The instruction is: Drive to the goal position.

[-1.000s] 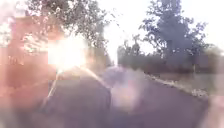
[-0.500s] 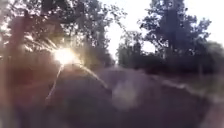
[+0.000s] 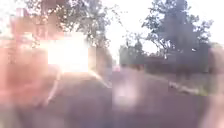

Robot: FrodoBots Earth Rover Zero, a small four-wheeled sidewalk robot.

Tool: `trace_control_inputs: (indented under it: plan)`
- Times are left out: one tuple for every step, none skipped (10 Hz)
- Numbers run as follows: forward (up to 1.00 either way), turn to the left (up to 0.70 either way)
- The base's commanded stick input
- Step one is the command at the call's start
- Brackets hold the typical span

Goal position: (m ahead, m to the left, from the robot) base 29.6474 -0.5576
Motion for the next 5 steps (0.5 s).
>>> trace_control_inputs:
  plan:
    - [1.00, 0.00]
    - [1.00, 0.00]
    - [1.00, 0.00]
    - [1.00, 0.00]
    - [1.00, 0.00]
